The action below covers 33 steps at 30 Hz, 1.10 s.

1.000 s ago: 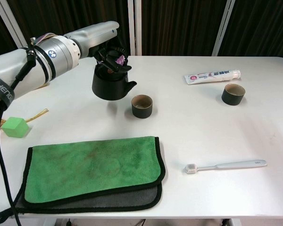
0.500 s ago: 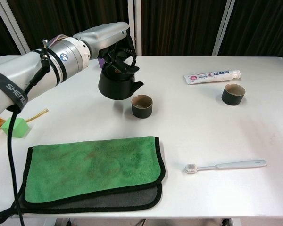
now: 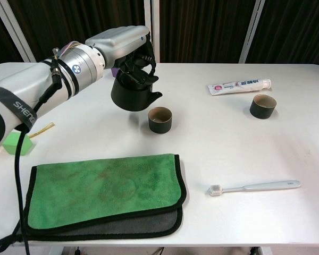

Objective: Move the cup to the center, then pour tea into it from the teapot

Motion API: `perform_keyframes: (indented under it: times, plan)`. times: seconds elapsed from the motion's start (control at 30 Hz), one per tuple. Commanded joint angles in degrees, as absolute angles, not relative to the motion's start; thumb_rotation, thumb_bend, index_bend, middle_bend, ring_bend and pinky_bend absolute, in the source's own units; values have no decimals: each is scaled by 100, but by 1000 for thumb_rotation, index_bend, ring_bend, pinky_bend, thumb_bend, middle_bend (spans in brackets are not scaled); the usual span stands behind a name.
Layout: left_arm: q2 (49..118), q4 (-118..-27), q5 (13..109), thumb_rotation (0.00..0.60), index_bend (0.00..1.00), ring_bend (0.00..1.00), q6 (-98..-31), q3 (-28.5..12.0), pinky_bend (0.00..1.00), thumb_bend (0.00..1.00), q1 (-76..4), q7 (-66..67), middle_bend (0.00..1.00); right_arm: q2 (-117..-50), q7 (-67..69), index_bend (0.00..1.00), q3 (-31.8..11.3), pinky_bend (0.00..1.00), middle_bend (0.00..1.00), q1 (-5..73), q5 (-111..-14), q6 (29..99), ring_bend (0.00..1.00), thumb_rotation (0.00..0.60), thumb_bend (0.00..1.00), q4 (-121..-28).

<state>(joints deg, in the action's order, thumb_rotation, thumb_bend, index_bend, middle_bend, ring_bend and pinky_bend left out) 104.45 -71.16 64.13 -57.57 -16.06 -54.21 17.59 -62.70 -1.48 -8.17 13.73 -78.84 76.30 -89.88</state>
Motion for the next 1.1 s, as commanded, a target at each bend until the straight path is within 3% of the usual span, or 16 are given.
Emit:
perform_keyframes:
  times: [0.03,1.1]
  plan:
    - [10460,-7107,6445,600,1000,997,-5781,-1599,452,339,-5416,1768,1000,-6270,-147,0,-817,0,0,1378,-7883,7619,0,600,329,-8987]
    - [10676,-6960,6804,600,1000,997,-6010,-1506,453,342,-5413,2316,1000,-6286,-66,0,-815,0,0,1360,-7875,7619,0,600,329,-8921]
